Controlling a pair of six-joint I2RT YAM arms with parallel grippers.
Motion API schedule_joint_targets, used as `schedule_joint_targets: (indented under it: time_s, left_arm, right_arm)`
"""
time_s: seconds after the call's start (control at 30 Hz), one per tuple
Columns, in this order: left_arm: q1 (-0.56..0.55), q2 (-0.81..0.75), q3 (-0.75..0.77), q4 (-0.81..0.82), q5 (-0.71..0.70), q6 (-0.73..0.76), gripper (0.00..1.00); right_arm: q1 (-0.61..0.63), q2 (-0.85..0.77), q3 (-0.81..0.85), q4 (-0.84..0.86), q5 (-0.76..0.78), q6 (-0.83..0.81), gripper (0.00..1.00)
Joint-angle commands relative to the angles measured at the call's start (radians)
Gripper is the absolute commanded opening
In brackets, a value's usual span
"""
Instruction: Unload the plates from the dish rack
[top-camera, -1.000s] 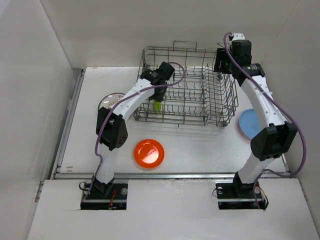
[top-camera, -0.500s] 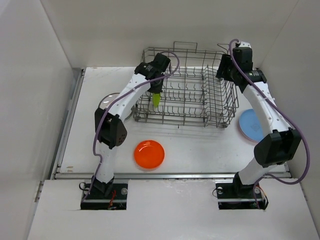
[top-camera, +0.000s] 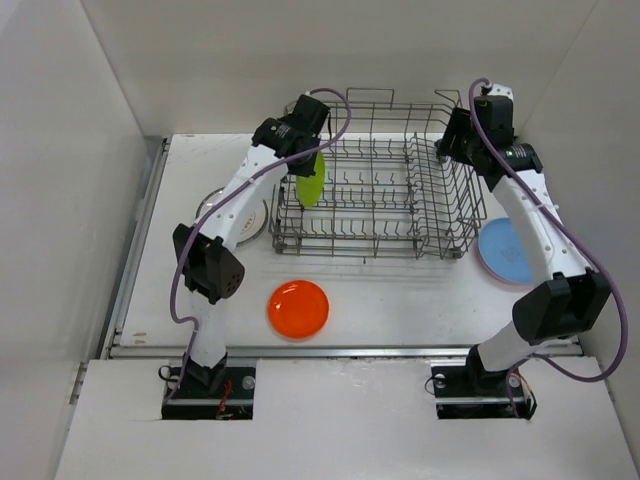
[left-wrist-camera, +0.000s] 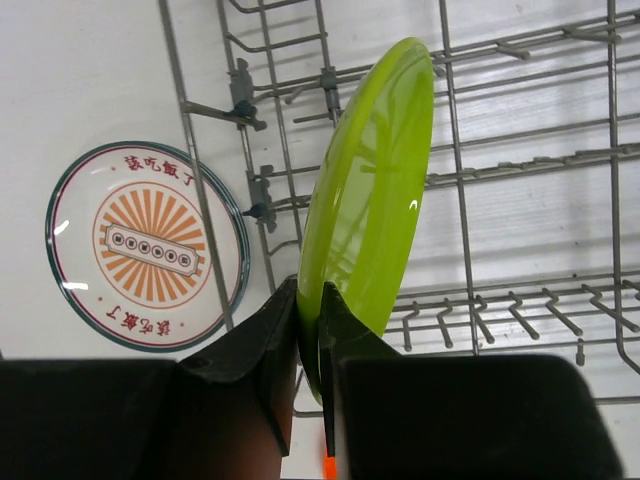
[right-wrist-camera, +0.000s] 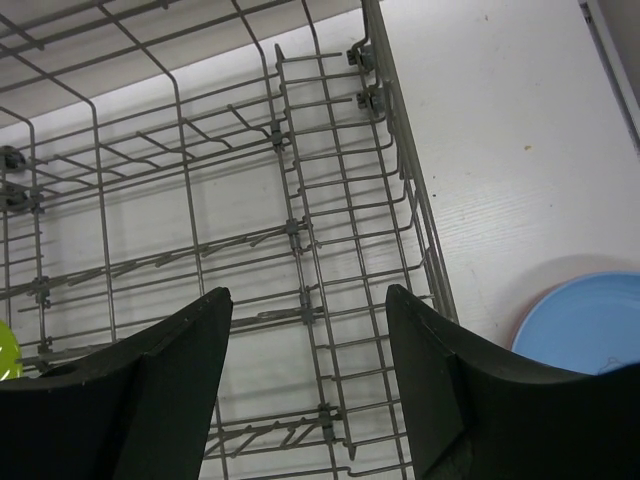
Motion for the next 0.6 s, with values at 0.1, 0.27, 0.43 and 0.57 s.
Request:
schedule_joint_targets:
  time_s: [0.1, 0.27, 0.43, 0.57]
  left_arm:
    - [0.011, -0.032, 0.06, 0.035, -0.046, 0.045, 0.0]
    - [0.023, -0.086, 0.085, 0.055, -0.019, 0.058, 0.0]
    - [0.115, -0.199, -0.026, 0.092, 0.136, 0.039, 0.0]
    - [0.23, -0.285, -0.174, 0.14, 0.472, 0.016, 0.0]
  right_arm:
    - [0.001, -0.058, -0.023, 0.0, 0.015, 0.023, 0.69]
    - [0.001, -0.068, -0.052, 0.0, 0.005, 0.032, 0.69]
    - [0.001, -0.086, -0.081, 0.0, 0.005, 0.032, 0.69]
    - [0.001, -0.095, -0.093, 0.0, -0.013, 0.041, 0.69]
